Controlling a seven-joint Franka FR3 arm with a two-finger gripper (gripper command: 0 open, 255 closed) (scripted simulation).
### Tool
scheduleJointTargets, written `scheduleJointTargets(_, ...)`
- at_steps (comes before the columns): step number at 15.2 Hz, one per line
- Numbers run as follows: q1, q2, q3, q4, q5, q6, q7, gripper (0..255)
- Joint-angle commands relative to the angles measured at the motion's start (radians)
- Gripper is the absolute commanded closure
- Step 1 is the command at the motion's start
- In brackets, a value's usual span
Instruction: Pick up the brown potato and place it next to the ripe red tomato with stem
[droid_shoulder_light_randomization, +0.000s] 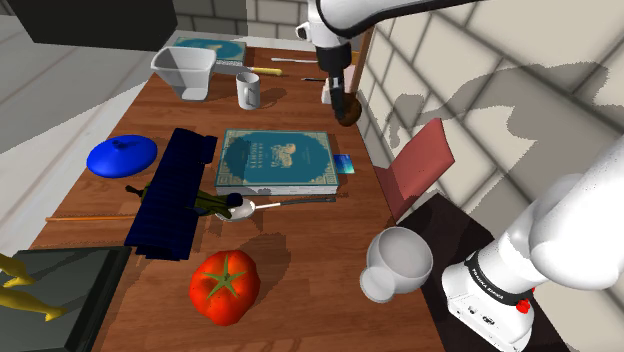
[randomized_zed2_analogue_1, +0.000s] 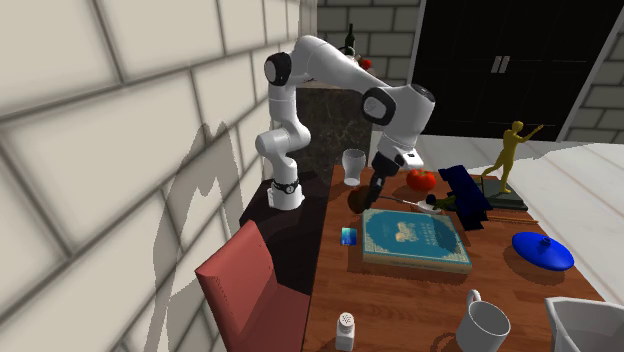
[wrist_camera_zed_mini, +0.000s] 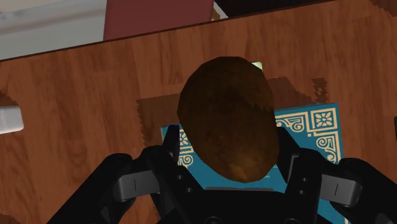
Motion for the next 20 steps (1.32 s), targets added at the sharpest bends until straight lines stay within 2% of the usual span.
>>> scheduleJointTargets(1, 0.019, -0.042, 0.019, -0.053, 0.014, 0.004, 0.037, 255)
scheduleJointTargets(10, 0.112, -0.19, 0.116, -0.211, 0.095, -0.007, 0.201, 255)
scheduleJointTargets(20, 0.225, -0.272, 0.248, -0.279, 0.205, -0.035, 0.404, 255)
